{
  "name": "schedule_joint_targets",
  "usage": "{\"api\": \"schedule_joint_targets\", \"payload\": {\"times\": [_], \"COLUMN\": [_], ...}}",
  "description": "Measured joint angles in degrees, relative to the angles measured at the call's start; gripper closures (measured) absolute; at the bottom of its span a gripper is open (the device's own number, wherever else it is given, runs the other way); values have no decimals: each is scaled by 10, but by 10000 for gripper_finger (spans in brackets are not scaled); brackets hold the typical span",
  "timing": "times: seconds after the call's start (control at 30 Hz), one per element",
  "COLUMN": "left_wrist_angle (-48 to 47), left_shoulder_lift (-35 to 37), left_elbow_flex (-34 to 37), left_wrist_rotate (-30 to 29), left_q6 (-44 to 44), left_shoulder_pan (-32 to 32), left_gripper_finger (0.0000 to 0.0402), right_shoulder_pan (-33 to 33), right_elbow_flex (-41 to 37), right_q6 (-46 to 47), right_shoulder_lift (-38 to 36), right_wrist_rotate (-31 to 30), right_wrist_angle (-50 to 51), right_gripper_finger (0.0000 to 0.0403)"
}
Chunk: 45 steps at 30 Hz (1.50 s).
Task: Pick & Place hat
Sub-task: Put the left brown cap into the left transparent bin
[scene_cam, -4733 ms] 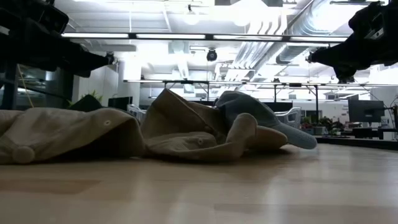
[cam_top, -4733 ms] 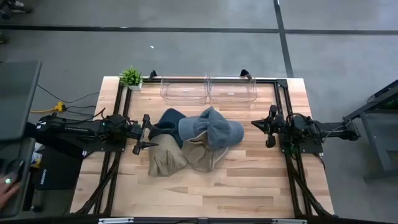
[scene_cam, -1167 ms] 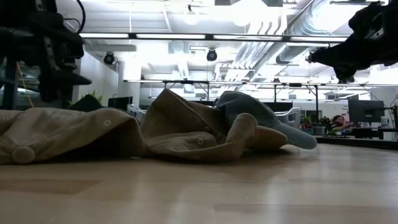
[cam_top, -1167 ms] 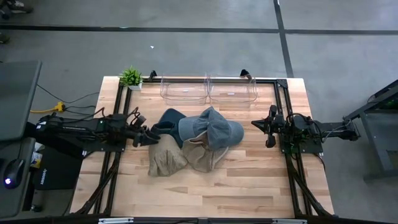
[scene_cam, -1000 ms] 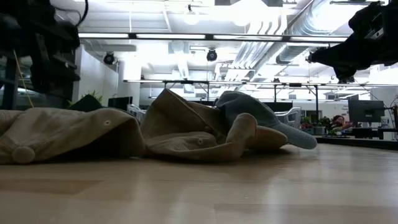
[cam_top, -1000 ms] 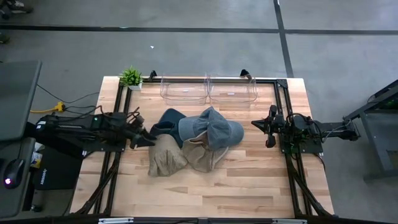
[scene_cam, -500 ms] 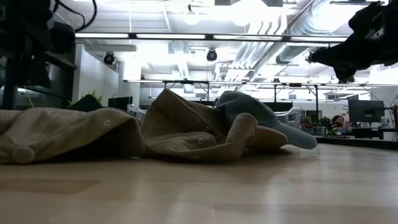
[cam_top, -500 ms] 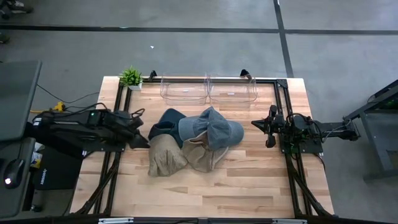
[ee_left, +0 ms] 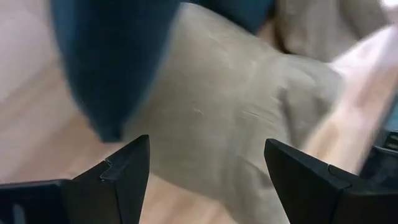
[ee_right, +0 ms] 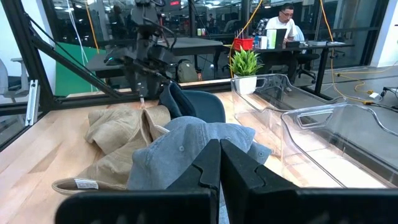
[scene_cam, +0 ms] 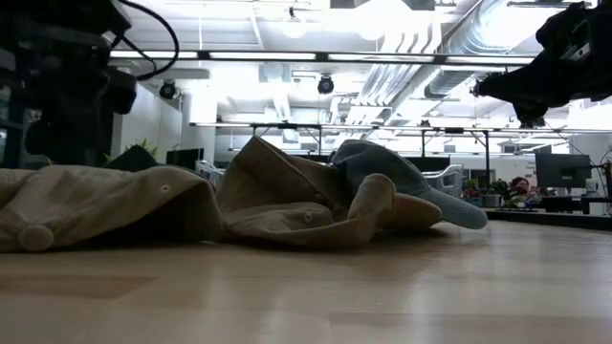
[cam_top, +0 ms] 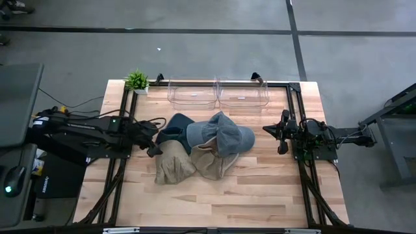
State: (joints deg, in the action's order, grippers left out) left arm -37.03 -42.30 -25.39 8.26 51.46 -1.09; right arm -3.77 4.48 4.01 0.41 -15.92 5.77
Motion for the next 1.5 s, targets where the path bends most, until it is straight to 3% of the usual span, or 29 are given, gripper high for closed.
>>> {"api": "schedule_joint_targets", "payload": {"times": [0.3,0.47,0.87,1.1,1.27,1.5], "left_wrist_angle": [1,16,62,112,140,141], "left_shoulder_lift": [-40,-61,-144,-192,-206,-207], "left_elbow_flex": [0,0,0,1,1,1], "left_wrist_rotate": [-46,-39,52,145,215,267], "left_q6": [-41,-78,-140,-166,-172,-182], "left_shoulder_pan": [5,39,92,111,126,142], "left_gripper_finger": [126,126,126,126,126,130], "right_shoulder_pan": [0,0,0,0,0,0], "right_elbow_flex": [0,0,0,0,0,0], "right_q6": [0,0,0,0,0,0], "right_shoulder_lift": [0,0,0,0,0,0], "right_wrist_rotate": [0,0,0,0,0,0], "right_wrist_angle": [0,0,0,0,0,0], "right_gripper_finger": [402,402,402,402,402,402]}}
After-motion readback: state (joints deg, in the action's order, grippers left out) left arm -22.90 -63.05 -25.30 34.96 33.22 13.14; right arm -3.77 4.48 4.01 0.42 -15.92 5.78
